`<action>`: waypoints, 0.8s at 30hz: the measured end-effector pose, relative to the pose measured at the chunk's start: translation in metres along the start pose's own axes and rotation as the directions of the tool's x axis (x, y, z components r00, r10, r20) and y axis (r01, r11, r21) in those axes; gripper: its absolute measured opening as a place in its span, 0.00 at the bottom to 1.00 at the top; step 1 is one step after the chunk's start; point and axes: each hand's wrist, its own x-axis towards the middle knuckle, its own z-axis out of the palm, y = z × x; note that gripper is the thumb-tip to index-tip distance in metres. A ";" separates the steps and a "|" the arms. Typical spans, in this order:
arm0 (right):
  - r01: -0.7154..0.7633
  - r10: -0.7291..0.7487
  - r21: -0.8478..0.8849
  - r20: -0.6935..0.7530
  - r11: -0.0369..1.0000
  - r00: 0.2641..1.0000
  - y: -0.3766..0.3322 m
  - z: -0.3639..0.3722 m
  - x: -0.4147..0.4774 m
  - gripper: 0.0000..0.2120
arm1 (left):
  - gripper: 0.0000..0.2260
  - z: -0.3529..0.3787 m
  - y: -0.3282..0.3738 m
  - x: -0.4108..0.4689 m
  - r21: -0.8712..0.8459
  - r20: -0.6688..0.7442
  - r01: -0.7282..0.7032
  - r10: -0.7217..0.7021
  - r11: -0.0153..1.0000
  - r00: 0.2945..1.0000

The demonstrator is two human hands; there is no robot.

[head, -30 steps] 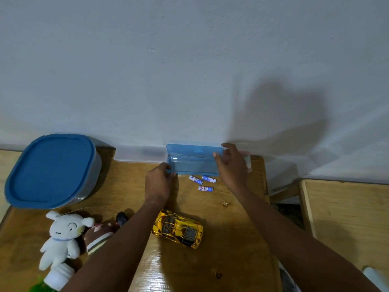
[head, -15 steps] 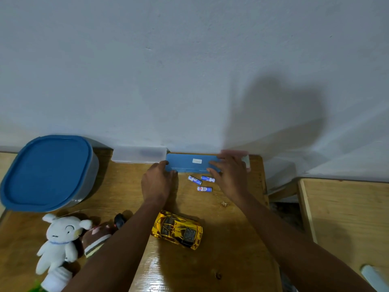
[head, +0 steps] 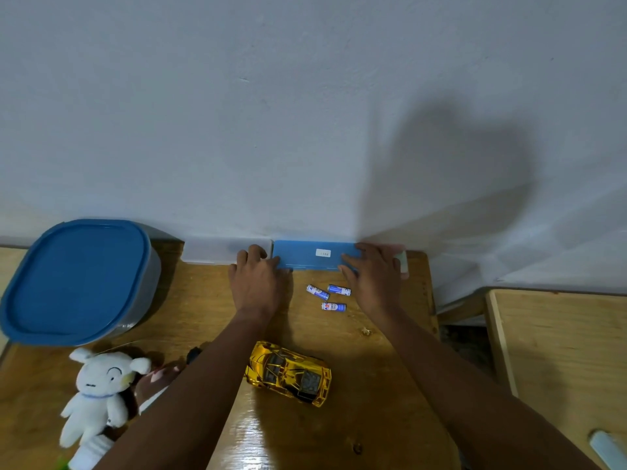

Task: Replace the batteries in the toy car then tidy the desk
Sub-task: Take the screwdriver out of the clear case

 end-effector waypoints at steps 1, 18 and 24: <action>-0.013 0.013 -0.006 -0.001 1.000 1.000 -0.002 0.001 -0.001 0.13 | 0.18 0.000 -0.002 0.000 -0.027 -0.009 0.010 -0.010 1.000 1.000; 0.495 -0.470 -0.029 0.273 0.868 0.839 -0.170 0.049 0.034 0.25 | 0.44 -0.001 -0.135 0.014 -0.568 0.129 0.415 -0.421 0.711 0.898; 0.477 -0.442 -0.095 0.254 0.873 0.860 -0.184 0.061 0.037 0.22 | 0.42 0.002 -0.144 0.014 -0.655 0.093 0.386 -0.438 0.649 0.894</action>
